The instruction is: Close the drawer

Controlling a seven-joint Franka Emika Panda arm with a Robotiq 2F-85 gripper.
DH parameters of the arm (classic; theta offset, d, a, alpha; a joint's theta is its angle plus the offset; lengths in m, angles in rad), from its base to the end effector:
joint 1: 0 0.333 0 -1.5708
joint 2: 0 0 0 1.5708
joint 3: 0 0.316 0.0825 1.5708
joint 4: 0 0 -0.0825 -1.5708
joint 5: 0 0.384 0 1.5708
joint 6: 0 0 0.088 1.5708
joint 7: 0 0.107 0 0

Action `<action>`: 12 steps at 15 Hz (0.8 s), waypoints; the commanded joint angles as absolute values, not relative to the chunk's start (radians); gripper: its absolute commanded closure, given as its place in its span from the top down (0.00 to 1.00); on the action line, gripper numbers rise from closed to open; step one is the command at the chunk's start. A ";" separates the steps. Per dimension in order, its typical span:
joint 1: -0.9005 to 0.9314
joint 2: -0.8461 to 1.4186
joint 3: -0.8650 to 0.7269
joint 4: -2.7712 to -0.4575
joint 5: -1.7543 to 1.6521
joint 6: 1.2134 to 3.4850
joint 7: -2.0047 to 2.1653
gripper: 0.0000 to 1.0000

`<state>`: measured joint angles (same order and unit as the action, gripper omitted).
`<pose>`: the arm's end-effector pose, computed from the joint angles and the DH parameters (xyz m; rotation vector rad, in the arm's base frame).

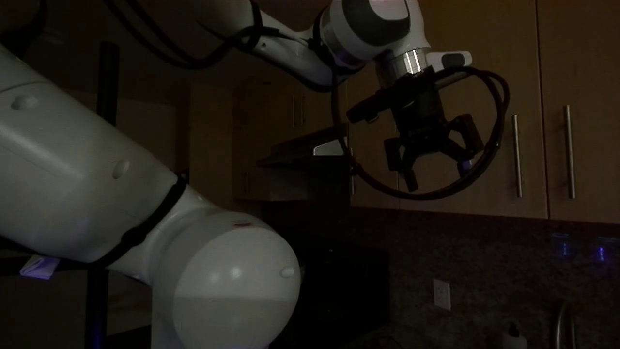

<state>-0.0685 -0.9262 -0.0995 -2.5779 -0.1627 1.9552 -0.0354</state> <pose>0.2968 -0.0676 0.5628 3.0031 -0.1006 0.4452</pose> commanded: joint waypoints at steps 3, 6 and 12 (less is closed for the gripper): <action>-0.057 -0.904 -0.069 -2.541 -0.161 1.980 -0.050 1.00; -0.065 -0.922 -0.067 -2.551 -0.158 1.969 -0.039 1.00; -0.065 -0.919 -0.067 -2.549 -0.158 1.969 -0.039 1.00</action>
